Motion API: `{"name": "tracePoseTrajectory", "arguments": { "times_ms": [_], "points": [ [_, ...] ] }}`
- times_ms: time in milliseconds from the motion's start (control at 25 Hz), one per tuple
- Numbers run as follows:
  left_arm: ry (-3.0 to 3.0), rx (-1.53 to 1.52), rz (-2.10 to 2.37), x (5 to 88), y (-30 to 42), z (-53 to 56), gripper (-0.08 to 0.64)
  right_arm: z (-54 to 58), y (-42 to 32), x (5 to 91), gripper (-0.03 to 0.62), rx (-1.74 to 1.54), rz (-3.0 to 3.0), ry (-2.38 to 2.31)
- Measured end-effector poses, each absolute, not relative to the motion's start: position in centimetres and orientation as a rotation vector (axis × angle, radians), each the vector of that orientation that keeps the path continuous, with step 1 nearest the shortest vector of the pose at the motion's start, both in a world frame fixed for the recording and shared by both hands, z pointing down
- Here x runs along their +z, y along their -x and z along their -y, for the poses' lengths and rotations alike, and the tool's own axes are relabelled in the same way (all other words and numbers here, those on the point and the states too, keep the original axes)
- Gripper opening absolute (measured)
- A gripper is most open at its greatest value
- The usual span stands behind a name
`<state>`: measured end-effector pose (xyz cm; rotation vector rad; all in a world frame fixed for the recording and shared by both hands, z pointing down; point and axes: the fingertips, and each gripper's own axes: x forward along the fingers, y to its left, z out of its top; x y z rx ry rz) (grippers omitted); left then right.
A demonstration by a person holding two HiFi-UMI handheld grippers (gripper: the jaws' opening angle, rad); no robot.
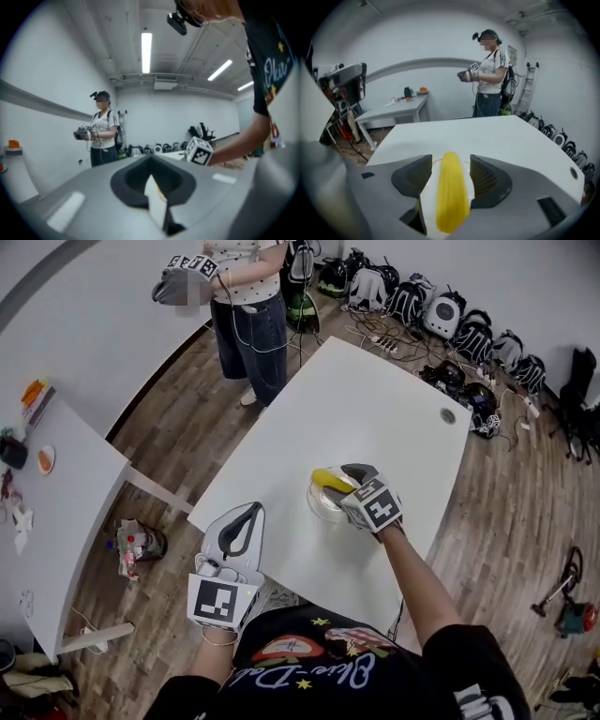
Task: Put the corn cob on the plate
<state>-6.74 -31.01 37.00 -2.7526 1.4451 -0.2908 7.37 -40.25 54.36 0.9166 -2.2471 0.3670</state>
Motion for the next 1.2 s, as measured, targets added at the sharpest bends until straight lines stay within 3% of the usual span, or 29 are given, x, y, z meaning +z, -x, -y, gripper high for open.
{"name": "tracePoseTrajectory", "arguments": {
  "times_ms": [160, 240, 280, 680, 1200],
  "points": [
    [2.774, -0.188, -1.36, 35.1, 4.9, 32.2, -0.006, 38.8, -9.2, 47.3, 0.244, 0.392, 2.485, -1.196],
    [2.801, -0.16, -1.312, 34.7, 3.7, 32.4, -0.006, 37.3, -10.7, 44.9, 0.039, 0.425, 2.553, -1.319],
    [2.809, -0.159, -1.281, 34.5, 3.0, 32.2, -0.006, 36.4, -11.4, 43.9, 0.02, 0.439, 2.584, -1.363],
    [2.92, -0.059, -1.08, 33.7, -2.1, 31.6, -0.006, 30.6, -14.9, 36.5, 0.015, 0.304, 2.663, -1.597],
    [2.947, -0.073, -1.069, 33.4, -2.3, 31.0, -0.006, 29.8, -14.8, 35.8, 0.015, 0.287, 2.668, -1.618]
  ]
}}
